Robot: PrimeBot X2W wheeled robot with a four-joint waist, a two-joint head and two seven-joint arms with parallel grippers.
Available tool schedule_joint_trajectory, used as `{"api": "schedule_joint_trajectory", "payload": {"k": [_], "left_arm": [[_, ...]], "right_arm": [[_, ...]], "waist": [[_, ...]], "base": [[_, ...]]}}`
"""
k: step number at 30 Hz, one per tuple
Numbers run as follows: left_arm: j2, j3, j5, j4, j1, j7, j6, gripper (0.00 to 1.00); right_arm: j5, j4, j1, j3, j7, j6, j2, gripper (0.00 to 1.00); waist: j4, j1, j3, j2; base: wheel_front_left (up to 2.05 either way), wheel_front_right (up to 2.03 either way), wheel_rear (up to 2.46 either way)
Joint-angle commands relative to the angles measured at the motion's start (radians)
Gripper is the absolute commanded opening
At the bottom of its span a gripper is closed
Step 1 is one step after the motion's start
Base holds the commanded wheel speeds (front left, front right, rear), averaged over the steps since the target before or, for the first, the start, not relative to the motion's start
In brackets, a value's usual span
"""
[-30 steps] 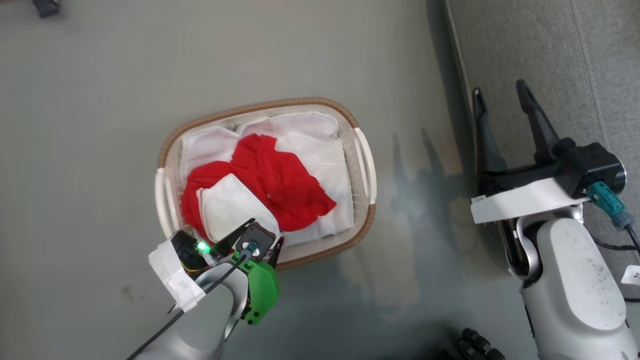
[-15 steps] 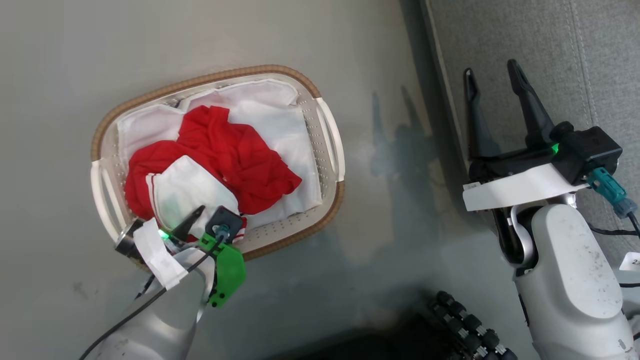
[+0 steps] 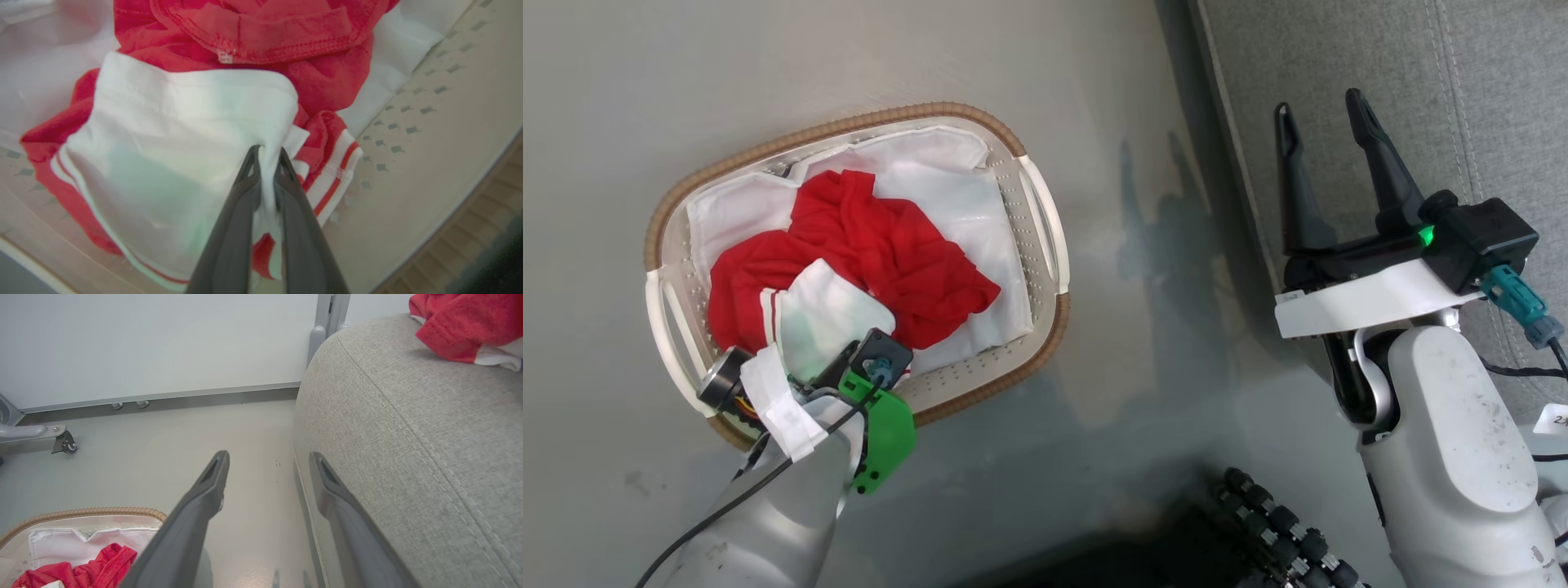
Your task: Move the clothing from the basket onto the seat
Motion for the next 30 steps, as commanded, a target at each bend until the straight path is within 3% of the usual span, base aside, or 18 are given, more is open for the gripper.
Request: {"api": "schedule_joint_trajectory", "payload": {"k": [1,9,17,30], "left_arm": [[-0.003,-0.001,-0.013,-0.003,-0.009,-0.014,-0.005,0.0],[-0.017,-0.017,-0.025,-0.033,0.004,-0.107,-0.033,0.0],[-0.023,-0.03,-0.045,-0.145,0.035,-0.149,-0.069,0.0],[0.107,-0.051,-0.053,-0.513,0.078,-0.148,-0.129,0.0]], "right_arm": [[0.004,0.005,0.001,-0.007,-0.002,-0.001,-0.003,1.0],[-0.03,0.024,0.025,-0.025,-0.002,-0.001,-0.003,1.0],[-0.079,0.058,0.079,-0.056,-0.002,-0.001,-0.004,1.0],[-0.121,0.121,0.211,-0.069,-0.002,-0.001,-0.004,1.0]], "waist": [[0.008,-0.0001,-0.014,0.0],[0.06,-0.0001,-0.108,0.0],[0.138,-0.0001,-0.273,0.0],[0.205,-0.0001,-0.561,0.0]], "base": [[0.0,0.0,0.0],[0.0,0.0,0.0],[0.0,0.0,0.0],[0.0,0.0,0.0]]}}
